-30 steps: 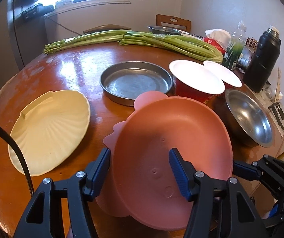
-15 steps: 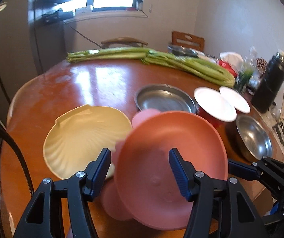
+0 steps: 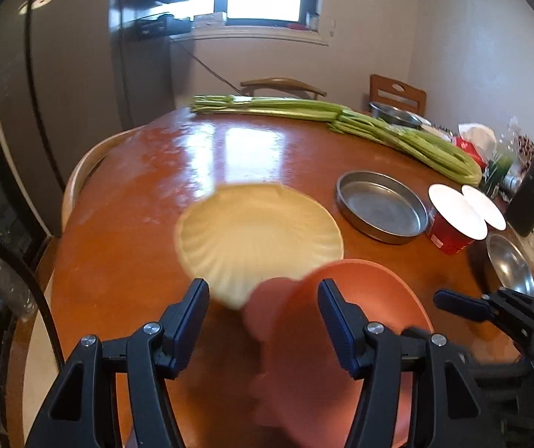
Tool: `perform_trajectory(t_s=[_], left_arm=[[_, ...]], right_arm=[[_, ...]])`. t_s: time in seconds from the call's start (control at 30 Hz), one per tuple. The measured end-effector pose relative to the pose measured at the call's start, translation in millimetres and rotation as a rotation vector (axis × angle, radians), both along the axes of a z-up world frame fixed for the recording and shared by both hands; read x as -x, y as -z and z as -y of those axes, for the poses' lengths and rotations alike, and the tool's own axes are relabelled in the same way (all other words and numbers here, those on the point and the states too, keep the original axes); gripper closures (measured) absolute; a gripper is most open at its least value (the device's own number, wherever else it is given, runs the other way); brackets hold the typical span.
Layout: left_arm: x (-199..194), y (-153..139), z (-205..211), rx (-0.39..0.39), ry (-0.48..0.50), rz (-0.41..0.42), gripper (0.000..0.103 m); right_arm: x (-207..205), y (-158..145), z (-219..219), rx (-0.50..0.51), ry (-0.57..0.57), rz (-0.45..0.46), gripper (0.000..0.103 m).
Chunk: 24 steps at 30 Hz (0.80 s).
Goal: Organize plates and bowls
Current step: 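Carry the pink plate with the left tool over the cream shell plate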
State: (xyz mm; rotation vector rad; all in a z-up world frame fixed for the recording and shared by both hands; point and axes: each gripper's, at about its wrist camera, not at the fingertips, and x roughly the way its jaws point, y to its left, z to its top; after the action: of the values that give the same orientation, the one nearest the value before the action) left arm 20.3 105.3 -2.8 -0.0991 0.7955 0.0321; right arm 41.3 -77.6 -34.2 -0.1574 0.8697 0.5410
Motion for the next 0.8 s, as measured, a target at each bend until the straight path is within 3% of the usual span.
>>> perform_trajectory(t_s=[0.23,0.63,0.8], left_arm=[[26.3,17.7,-20.5,0.041,-0.028,-0.063,0.042],[13.3,46.0,23.4,0.042,0.108,-0.147,0.042],[14.5,46.9,39.5,0.026,0.134,-0.146,0.043]], right_arm=[[0.2,12.7,7.0,-0.015,-0.017,-0.062,0.047],[29.5,27.4,21.2,-0.008,-0.009,-0.118,0.046],[39.1,22.6,13.0,0.001,-0.055,-0.080,0.046]])
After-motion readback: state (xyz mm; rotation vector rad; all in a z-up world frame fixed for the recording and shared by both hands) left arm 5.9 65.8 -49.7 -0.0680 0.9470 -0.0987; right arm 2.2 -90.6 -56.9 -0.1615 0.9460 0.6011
